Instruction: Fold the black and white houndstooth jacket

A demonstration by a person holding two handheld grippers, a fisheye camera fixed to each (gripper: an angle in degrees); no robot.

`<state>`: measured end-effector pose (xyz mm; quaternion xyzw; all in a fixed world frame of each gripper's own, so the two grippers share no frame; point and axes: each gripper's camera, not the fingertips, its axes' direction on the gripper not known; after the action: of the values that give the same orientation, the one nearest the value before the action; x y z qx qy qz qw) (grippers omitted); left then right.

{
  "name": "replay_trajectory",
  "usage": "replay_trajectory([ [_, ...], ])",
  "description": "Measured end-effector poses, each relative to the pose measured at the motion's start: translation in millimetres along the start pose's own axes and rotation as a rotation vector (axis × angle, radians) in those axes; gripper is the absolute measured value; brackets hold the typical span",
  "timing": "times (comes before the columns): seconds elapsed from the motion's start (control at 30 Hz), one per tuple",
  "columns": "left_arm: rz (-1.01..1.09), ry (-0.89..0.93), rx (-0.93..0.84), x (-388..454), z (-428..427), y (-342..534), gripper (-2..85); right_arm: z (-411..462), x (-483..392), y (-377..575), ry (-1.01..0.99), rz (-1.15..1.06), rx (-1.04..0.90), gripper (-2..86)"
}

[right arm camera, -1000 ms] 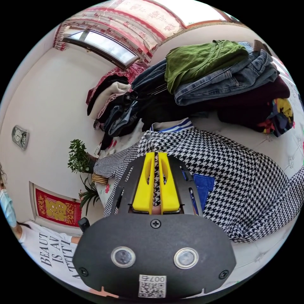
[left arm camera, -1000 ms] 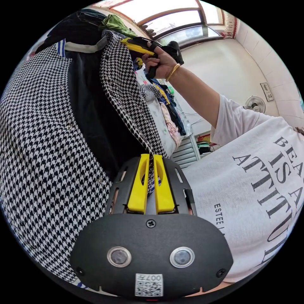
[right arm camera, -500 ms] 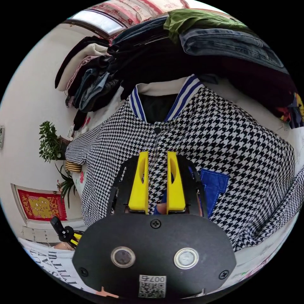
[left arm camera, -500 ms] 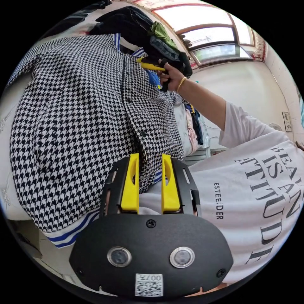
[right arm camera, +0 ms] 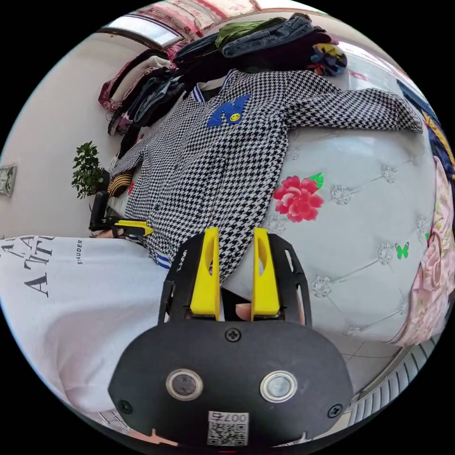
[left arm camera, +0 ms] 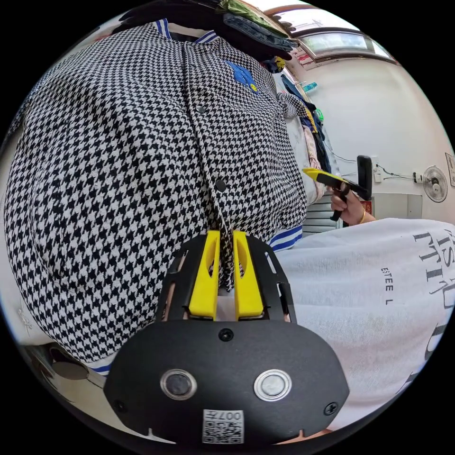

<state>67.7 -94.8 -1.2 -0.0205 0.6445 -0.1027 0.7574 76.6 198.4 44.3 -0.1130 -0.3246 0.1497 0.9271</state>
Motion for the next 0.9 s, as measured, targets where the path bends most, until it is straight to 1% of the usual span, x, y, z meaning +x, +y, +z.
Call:
replay_trajectory([
  [0.07, -0.01, -0.017, -0.001, 2.9, -0.5, -0.5, 3.7, 11.0, -0.5, 24.8, -0.027, 0.025, -0.032, 7.4],
  [0.1, -0.017, -0.027, 0.001, 5.1, -1.0, -0.2, 3.5, 19.4, -1.3, 34.1, -0.071, 0.038, -0.041, 7.2],
  [0.2, -0.028, -0.055, 0.01, 11.1, -5.0, 2.3, 3.1, 44.4, -3.3, 41.9, -0.155, 0.049, -0.078, 6.1],
  [0.27, -0.042, -0.072, 0.012, 14.7, -7.6, 3.5, 3.0, 49.7, -5.4, 43.2, -0.12, 0.025, -0.091, 5.3],
  [0.33, -0.047, -0.081, 0.018, 17.7, -11.1, 5.3, 3.3, 52.1, -9.3, 46.9, -0.063, -0.067, -0.111, 4.7],
  [0.4, -0.078, -0.058, 0.034, 15.3, -15.8, 8.9, 4.0, 51.8, -6.3, 48.9, -0.084, -0.05, -0.101, 4.5],
  [0.47, -0.141, -0.007, 0.089, 11.4, -28.6, 17.8, 5.8, 47.4, -6.1, 49.8, -0.097, -0.013, -0.086, 4.5],
  [0.53, -0.193, 0.116, 0.301, 2.1, -71.7, 43.6, 8.0, 28.2, -19.2, 53.3, -0.017, -0.019, -0.016, 4.5],
  [0.57, -0.207, 0.133, 0.355, -2.9, -84.7, 51.1, 8.3, 22.4, -23.3, 54.6, 0.012, -0.021, 0.008, 4.4],
  [0.6, -0.242, 0.138, 0.45, -17.1, -112.0, 65.5, 9.2, 10.7, -30.4, 57.2, 0.053, -0.016, 0.064, 4.3],
  [0.63, -0.287, 0.118, 0.531, -37.4, -140.5, 79.0, 9.9, 0.5, -35.8, 58.9, 0.078, 0.01, 0.116, 4.2],
  [0.67, -0.316, 0.101, 0.567, -49.8, -155.1, 85.4, 10.2, -3.4, -37.9, 59.4, 0.085, 0.029, 0.136, 4.1],
  [0.73, -0.473, 0.047, 0.705, -109.1, -214.2, 110.3, 11.3, -14.2, -49.0, 58.6, 0.068, 0.093, 0.216, 3.8],
  [0.77, -0.51, 0.045, 0.74, -124.1, -228.8, 115.8, 11.5, -15.2, -52.7, 57.1, 0.058, 0.102, 0.232, 3.7],
  [0.8, -0.566, 0.042, 0.815, -152.0, -257.1, 125.1, 11.9, -14.9, -61.2, 51.7, 0.037, 0.112, 0.249, 3.5],
  [0.9, -0.703, -0.035, 0.992, -208.6, -318.3, 142.2, 12.1, -9.0, -91.6, 30.6, 0.021, 0.082, 0.26, 3.0],
])
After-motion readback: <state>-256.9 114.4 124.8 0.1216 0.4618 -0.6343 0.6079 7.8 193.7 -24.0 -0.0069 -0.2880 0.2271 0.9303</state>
